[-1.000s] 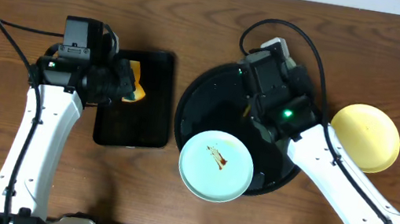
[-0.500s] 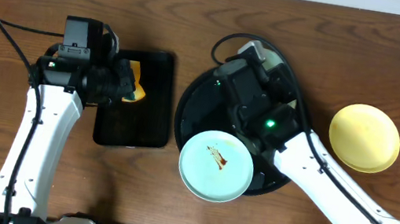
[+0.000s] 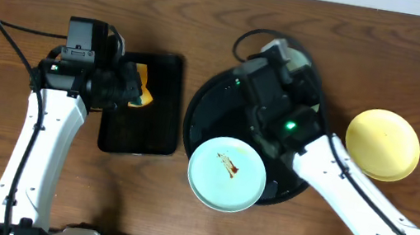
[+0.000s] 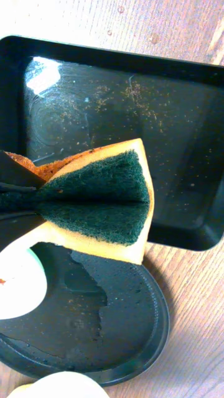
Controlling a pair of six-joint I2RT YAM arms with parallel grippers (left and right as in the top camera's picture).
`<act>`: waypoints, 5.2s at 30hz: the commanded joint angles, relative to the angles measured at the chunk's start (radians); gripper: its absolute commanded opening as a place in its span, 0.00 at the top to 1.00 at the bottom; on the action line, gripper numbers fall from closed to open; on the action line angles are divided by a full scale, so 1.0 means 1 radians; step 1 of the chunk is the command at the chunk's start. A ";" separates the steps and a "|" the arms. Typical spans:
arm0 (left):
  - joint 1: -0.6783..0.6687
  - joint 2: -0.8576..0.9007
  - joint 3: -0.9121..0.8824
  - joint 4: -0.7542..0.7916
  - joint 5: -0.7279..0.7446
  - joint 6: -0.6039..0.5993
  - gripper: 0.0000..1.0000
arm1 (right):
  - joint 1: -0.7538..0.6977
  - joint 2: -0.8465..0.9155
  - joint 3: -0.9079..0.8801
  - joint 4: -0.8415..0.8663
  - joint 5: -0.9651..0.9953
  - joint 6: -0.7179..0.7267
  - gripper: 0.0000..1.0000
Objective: Clean dirty plates on tray and stack at the side
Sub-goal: 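Carry the light-blue plate right and set it on the yellow plate, then move the right gripper back and grasp the remaining light-blue plate rim, then slide the light-blue plate toward the round tray center with the right gripper, then scrub the last light-blue plate with the sponge in the left gripper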
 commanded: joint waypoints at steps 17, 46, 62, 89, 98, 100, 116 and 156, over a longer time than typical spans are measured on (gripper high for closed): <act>0.004 -0.011 -0.003 -0.018 0.002 0.010 0.92 | -0.665 -0.008 0.005 -0.255 -0.446 0.452 0.99; 0.004 -0.011 -0.003 -0.037 0.002 0.010 0.92 | -0.862 0.011 -0.045 -0.218 -1.299 0.300 0.58; 0.004 -0.010 -0.006 -0.089 0.002 0.010 0.92 | -0.413 0.013 -0.243 -0.262 -1.424 0.324 0.52; 0.004 -0.010 -0.006 -0.089 0.002 0.010 0.92 | -0.268 0.013 -0.512 -0.058 -1.336 0.607 0.98; 0.004 -0.010 -0.006 -0.089 0.002 0.010 0.92 | -0.262 0.013 -0.512 -0.064 -1.299 0.620 0.98; 0.004 -0.010 -0.006 -0.089 0.002 0.010 0.92 | -0.262 0.013 -0.512 -0.060 -1.280 0.633 0.95; 0.004 -0.010 -0.006 -0.089 0.003 0.010 0.92 | -0.262 0.013 -0.512 -0.031 -1.281 0.632 0.99; -0.541 0.344 -0.006 0.367 0.418 -0.004 0.92 | -0.262 0.013 -0.485 0.223 -0.934 0.535 0.99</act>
